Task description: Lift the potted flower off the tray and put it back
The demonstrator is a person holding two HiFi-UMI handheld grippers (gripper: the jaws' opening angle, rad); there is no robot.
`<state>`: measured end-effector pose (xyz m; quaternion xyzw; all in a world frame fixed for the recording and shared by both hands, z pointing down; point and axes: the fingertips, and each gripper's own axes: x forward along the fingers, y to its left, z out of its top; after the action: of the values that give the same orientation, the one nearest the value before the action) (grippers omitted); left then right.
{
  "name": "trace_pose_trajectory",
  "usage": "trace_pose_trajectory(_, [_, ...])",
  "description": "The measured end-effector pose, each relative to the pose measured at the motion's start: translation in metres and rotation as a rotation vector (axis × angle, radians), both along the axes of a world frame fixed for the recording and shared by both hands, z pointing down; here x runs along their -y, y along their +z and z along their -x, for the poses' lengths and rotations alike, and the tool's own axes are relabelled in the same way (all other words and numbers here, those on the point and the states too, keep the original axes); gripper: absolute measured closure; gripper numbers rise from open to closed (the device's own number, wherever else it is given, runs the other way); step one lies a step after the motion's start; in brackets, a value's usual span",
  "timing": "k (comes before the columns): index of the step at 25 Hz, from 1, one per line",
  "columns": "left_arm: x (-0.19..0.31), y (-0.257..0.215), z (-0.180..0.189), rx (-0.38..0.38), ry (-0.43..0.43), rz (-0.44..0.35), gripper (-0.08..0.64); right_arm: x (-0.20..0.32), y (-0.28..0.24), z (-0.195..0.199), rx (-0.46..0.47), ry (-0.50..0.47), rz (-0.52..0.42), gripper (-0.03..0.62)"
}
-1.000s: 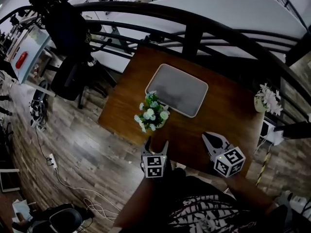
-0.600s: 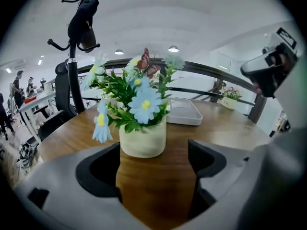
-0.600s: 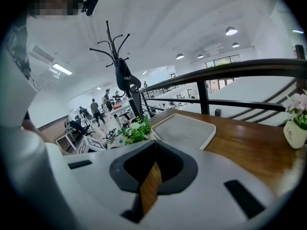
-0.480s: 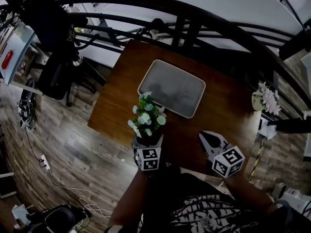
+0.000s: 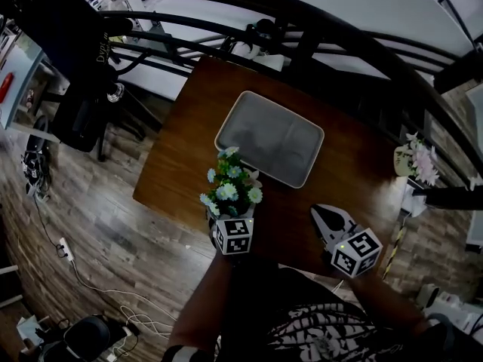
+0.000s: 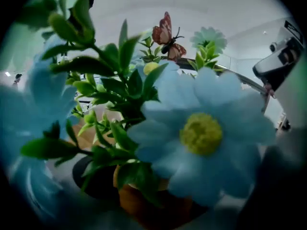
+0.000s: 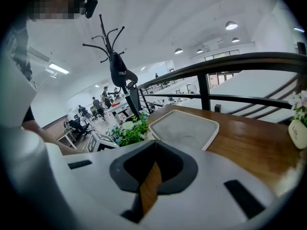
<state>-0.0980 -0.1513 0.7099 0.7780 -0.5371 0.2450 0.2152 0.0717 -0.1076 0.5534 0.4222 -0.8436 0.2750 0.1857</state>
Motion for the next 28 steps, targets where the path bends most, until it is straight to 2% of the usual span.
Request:
trace_pose_trajectory(12, [0.015, 0.011, -0.003, 0.065, 0.006, -0.024, 0.072, 0.004, 0.002, -0.004, -0.004, 0.036, 0.012, 0.594])
trace_pose_trajectory(19, [0.018, 0.014, -0.004, 0.058, -0.017, -0.052, 0.061, 0.000, 0.004, -0.013, -0.018, 0.056, 0.019, 0.594])
trace_pose_trajectory(28, [0.019, 0.015, -0.004, 0.039, -0.002, -0.078, 0.061, -0.001, -0.007, -0.021, -0.017, 0.074, 0.001, 0.594])
